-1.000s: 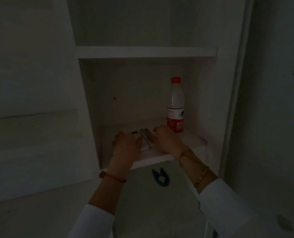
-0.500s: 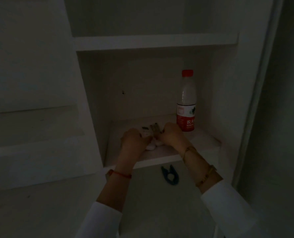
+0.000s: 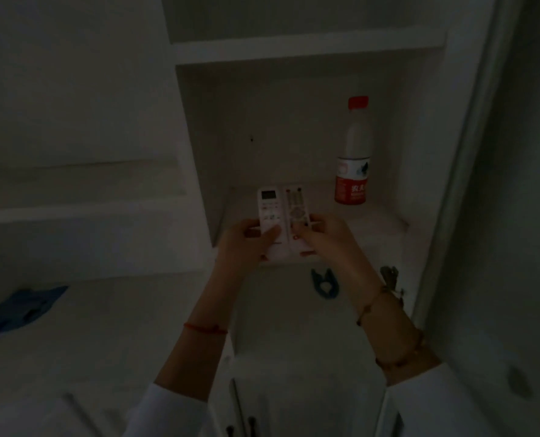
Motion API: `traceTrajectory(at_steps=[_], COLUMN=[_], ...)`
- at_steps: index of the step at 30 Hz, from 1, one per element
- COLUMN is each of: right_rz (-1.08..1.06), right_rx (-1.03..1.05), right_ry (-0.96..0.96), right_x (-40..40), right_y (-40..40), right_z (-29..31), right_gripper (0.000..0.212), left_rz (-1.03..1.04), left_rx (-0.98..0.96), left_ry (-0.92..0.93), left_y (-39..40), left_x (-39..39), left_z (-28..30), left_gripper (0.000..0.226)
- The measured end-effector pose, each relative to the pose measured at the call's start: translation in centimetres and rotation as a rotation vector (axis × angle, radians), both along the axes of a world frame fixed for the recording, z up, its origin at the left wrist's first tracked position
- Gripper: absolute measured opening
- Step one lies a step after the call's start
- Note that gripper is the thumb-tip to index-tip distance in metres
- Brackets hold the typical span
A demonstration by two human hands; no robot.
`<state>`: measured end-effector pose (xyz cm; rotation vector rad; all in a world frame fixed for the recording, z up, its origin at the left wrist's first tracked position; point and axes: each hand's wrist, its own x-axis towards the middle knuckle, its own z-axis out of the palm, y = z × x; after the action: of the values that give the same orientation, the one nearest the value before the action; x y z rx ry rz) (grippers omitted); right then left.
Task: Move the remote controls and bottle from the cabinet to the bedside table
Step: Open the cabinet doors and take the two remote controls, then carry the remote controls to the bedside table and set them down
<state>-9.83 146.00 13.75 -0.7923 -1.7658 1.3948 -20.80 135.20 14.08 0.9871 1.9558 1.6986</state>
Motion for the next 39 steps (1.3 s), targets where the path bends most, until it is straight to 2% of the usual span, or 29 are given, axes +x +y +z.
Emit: traceTrajectory(at_steps=[9, 13, 17, 25, 39], right_rz=[0.154, 0.226, 0.3, 0.474, 0.844], right_rx=[-0.094, -0.097, -0.126, -0.18, -0.168], right_ry=[0.048, 0.012, -0.038, -0.105, -0.216], right_x=[5.2, 7.0, 8.5, 10.5, 7.1], right_y=[-9.2, -12.8, -16.3, -22.2, -30.9], right_z=[-3.7, -6.0, -8.2, -11.5, -15.1], right_gripper=[0.035, 0.031, 0.037, 0.033, 0.03], left_rz=[0.036, 0.118, 0.187, 0.333, 0.647], left_rx=[0.072, 0.073, 0.065, 0.053, 0.097], left_ry=[-0.252, -0.268, -0.317, -0.367, -0.441], left_y=[-11.1, -15.6, -19.9, -27.2, -37.3], left_x=[6.0, 8.5, 11.1, 15.0, 17.2], left_z=[-3.9, -6.3, -8.3, -12.0, -15.2], left_gripper=[0.034, 0.039, 0.036, 0.035, 0.023])
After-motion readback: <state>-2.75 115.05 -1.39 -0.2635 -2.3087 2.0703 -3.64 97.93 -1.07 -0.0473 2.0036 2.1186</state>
